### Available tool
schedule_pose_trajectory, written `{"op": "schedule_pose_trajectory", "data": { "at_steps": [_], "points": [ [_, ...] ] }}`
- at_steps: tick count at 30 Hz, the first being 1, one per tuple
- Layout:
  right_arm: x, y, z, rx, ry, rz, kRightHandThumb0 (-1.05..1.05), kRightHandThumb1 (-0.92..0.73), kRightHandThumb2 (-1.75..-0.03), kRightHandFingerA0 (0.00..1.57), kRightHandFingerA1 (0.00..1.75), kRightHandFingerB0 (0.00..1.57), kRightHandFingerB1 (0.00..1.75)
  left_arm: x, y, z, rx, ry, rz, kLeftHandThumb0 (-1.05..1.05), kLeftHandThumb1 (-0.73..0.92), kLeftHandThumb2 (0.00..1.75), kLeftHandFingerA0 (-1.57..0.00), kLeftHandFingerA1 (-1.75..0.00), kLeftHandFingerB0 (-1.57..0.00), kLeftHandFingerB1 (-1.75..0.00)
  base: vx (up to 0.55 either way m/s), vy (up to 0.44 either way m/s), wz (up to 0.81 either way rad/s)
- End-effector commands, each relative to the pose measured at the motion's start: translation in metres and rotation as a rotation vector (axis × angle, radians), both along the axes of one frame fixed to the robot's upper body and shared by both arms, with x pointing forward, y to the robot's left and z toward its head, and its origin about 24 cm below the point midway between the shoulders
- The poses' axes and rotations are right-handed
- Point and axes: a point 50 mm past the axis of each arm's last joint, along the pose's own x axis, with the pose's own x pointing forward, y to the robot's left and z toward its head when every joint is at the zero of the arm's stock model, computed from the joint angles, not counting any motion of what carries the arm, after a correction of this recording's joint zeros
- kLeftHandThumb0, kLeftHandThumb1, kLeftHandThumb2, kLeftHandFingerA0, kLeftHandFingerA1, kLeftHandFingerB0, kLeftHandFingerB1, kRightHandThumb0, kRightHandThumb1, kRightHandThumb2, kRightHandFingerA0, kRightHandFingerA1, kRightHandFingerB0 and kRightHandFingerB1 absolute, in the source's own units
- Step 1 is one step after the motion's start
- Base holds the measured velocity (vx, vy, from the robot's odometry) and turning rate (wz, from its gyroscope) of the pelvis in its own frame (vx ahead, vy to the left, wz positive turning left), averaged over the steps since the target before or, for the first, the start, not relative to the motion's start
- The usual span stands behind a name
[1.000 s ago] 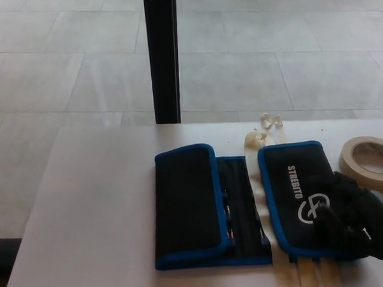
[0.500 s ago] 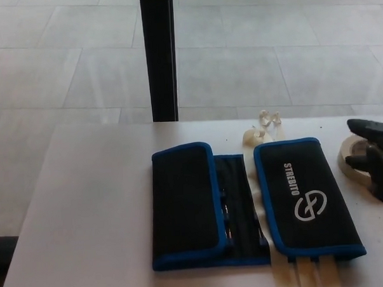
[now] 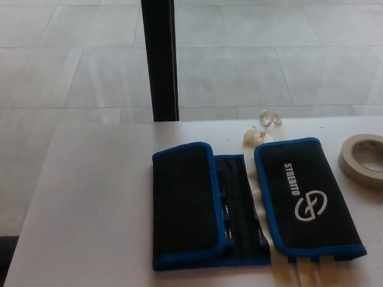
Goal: The robot uses its right hand to lift an edge of the toolkit kept in middle of the desk and make one fold in it
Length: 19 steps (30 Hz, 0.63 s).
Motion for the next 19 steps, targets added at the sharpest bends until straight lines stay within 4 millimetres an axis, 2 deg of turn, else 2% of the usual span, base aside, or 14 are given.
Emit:
{"op": "schedule_pose_trajectory", "data": {
  "at_steps": [1, 2, 4, 5, 6, 7, 8, 11, 12, 13, 15, 16, 19],
  "points": [
    [-0.136, -0.129, -0.032, 0.481, -0.252, -0.652, -0.79, -0.79, -0.64, 0.66, 0.96, 0.46, 0.85, -0.012, 0.007, 0.006, 0.032, 0.038, -0.019, -0.94, 0.92, 0.88, -0.4, -0.5, -0.25, -0.4, 0.0, 0.0, 0.0],
    [-0.152, -0.134, -0.048, 0.523, -0.276, -0.741, -0.78, -0.82, -0.65, 0.66, 1.03, 0.33, 0.89, -0.013, 0.008, 0.006, 0.031, 0.037, -0.017, -0.93, 0.92, 0.88, -0.4, -0.49, -0.26, -0.41, 0.0, 0.0, 0.0],
    [-0.158, -0.136, -0.054, 0.541, -0.285, -0.775, -0.78, -0.82, -0.65, 0.66, 1.03, 0.33, 0.89, -0.012, 0.008, 0.007, 0.033, 0.035, -0.017, -0.93, 0.92, 0.88, -0.4, -0.49, -0.26, -0.41, 0.0, 0.0, 0.0],
    [-0.174, -0.14, -0.069, 0.551, -0.263, -0.888, -0.8, -0.85, -0.66, 0.6, 1.05, 0.31, 0.92, -0.01, 0.007, 0.007, 0.027, 0.03, -0.033, -0.95, 0.91, 0.89, -0.36, -0.47, -0.22, -0.4, 0.0, 0.0, 0.0],
    [-0.19, -0.14, -0.085, 0.64, -0.335, -0.992, -0.82, -0.83, -0.65, 0.62, 1.17, 0.35, 1.07, -0.009, 0.007, 0.006, 0.021, 0.027, -0.02, -0.95, 0.91, 0.88, -0.37, -0.48, -0.22, -0.39, 0.0, 0.0, 0.0],
    [-0.193, -0.139, -0.088, 0.668, -0.356, -1.011, -0.81, -0.84, -0.65, 0.51, 1.23, 0.29, 1.09, -0.008, 0.008, 0.006, 0.022, 0.031, -0.014, -0.93, 0.92, 0.87, -0.4, -0.48, -0.25, -0.4, 0.0, 0.0, 0.0],
    [-0.198, -0.135, -0.093, 0.685, -0.364, -1.033, -0.79, -0.88, -0.67, 0.53, 1.36, 0.28, 1.16, -0.007, 0.008, 0.005, 0.025, 0.042, -0.007, -0.94, 0.92, 0.87, -0.41, -0.48, -0.25, -0.39, 0.0, 0.0, 0.0],
    [-0.211, -0.132, -0.108, 0.71, -0.335, -1.103, -0.74, -0.89, -0.66, 0.51, 1.37, 0.31, 1.11, -0.01, 0.004, 0.002, 0.026, 0.058, -0.02, -0.94, 0.92, 0.89, -0.4, -0.51, -0.25, -0.41, 0.0, 0.0, 0.0],
    [-0.214, -0.131, -0.114, 0.723, -0.323, -1.108, -0.75, -0.89, -0.68, 0.49, 1.35, 0.27, 1.03, -0.011, 0.004, 0.001, 0.027, 0.055, -0.014, -0.95, 0.92, 0.88, -0.4, -0.52, -0.25, -0.41, 0.0, 0.0, 0.0],
    [-0.216, -0.128, -0.124, 0.757, -0.308, -1.121, -0.74, -0.89, -0.66, 0.51, 1.41, 0.28, 1.07, -0.015, 0.003, 0.002, 0.031, 0.056, -0.024, -0.95, 0.92, 0.89, -0.38, -0.51, -0.22, -0.4, 0.0, 0.0, 0.0],
    [-0.216, -0.126, -0.127, 0.775, -0.311, -1.124, -0.75, -0.89, -0.67, 0.49, 1.41, 0.24, 1.04, -0.015, 0.004, 0.003, 0.034, 0.054, -0.028, -0.96, 0.92, 0.89, -0.37, -0.51, -0.22, -0.39, 0.0, 0.0, 0.0],
    [-0.217, -0.124, -0.128, 0.789, -0.313, -1.124, -0.77, -0.91, -0.67, 0.41, 1.39, 0.21, 1.04, -0.014, 0.004, 0.003, 0.027, 0.051, -0.014, -0.94, 0.92, 0.87, -0.39, -0.51, -0.21, -0.38, 0.0, 0.0, 0.0],
    [-0.219, -0.122, -0.133, 0.812, -0.322, -1.128, -0.76, -0.91, -0.67, 0.41, 1.37, 0.2, 1.01, -0.008, 0.006, 0.005, 0.028, 0.049, -0.009, -0.91, 0.91, 0.88, -0.4, -0.51, -0.22, -0.4, 0.0, 0.0, 0.0]
  ]
}}
